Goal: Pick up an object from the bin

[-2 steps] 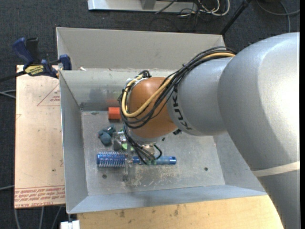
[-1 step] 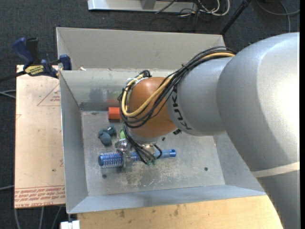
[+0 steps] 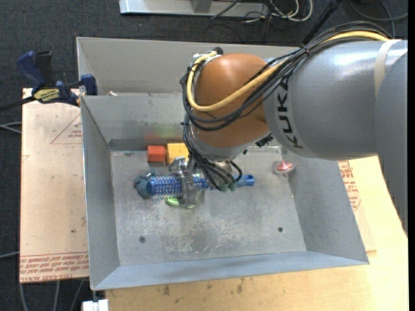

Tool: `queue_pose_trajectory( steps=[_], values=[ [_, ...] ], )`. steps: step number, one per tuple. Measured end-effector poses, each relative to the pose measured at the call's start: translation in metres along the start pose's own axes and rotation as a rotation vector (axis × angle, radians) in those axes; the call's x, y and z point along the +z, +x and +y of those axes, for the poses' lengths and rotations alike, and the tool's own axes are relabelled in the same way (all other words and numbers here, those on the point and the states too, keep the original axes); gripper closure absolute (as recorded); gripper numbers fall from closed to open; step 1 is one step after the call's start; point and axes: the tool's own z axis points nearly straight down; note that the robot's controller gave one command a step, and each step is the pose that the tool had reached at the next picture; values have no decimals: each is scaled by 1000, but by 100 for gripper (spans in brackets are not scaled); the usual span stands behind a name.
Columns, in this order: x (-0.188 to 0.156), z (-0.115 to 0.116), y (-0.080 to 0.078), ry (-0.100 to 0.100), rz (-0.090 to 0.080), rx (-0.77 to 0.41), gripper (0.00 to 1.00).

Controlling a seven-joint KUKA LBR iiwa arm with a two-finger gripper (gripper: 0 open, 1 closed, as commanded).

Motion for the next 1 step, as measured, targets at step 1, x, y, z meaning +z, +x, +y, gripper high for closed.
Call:
queue_pose_trajectory(
  steps=[1],
  values=[
    [-70, -13, 24, -2, 6, -598, 100]
  ],
)
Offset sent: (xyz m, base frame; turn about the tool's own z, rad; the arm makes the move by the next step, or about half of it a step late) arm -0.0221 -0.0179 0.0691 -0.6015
